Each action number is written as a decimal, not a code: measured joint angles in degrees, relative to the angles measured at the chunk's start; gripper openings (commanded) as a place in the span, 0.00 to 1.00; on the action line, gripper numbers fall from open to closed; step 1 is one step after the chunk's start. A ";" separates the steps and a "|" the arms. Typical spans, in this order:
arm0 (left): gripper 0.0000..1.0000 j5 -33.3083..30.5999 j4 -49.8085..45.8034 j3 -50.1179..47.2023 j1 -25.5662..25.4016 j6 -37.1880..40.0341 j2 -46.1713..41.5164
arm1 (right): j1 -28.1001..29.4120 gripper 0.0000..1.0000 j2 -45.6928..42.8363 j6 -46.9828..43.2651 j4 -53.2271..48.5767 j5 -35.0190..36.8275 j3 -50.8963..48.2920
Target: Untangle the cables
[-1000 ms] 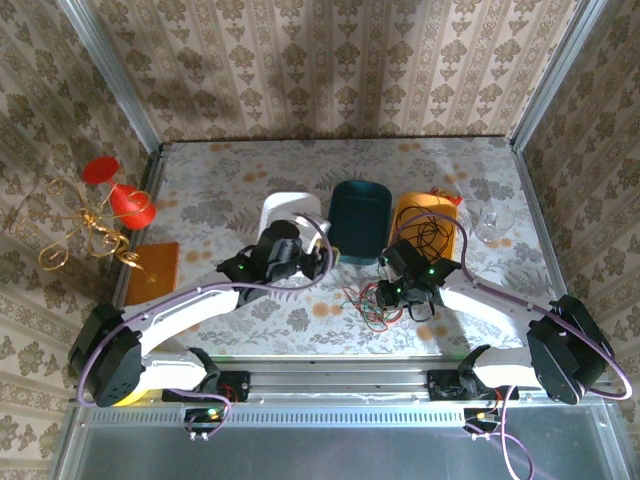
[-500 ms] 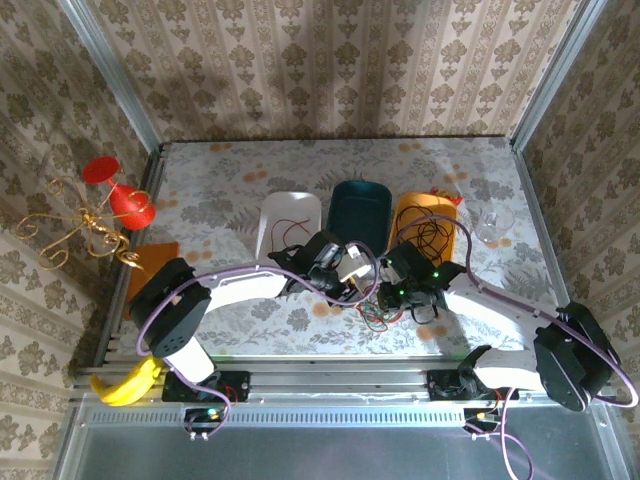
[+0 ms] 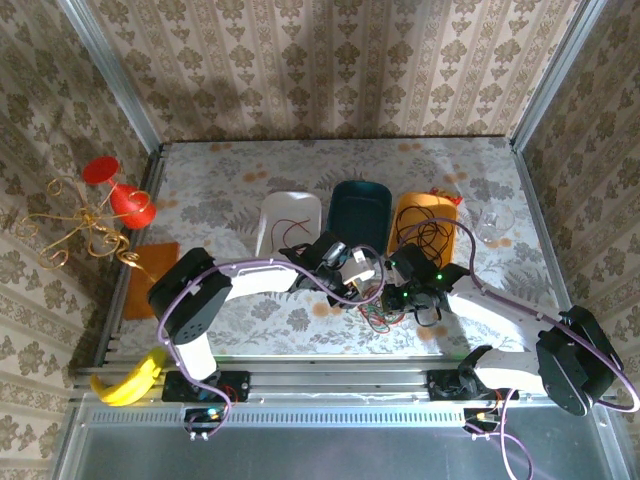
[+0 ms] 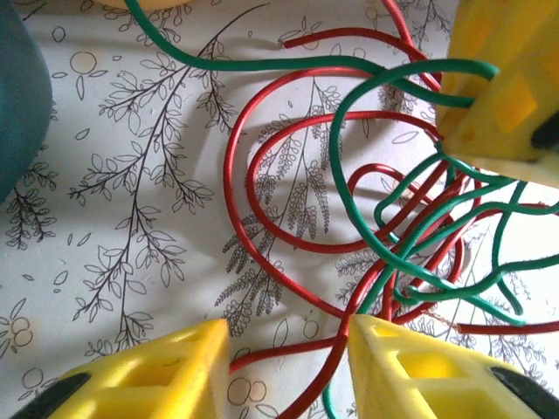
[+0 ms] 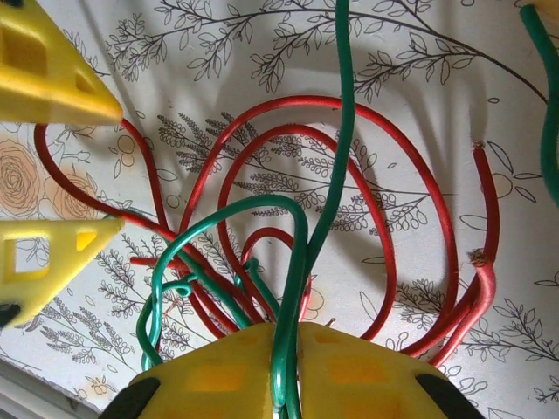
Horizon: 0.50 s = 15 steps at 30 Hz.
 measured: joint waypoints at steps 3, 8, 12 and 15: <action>0.27 0.70 -1.05 0.76 0.00 0.76 0.57 | -0.39 0.16 -0.07 0.02 0.02 -0.24 -0.04; 0.34 2.03 -2.86 1.05 0.00 1.44 0.57 | -1.46 0.16 -0.48 0.02 0.02 -1.01 -0.17; 0.35 3.34 -4.17 1.05 0.00 1.60 0.55 | -2.12 0.16 -0.98 0.02 0.02 -1.33 -0.61; 0.34 3.63 -4.83 1.05 -0.02 1.60 0.55 | -2.40 0.16 -0.98 0.02 0.04 -1.60 -0.70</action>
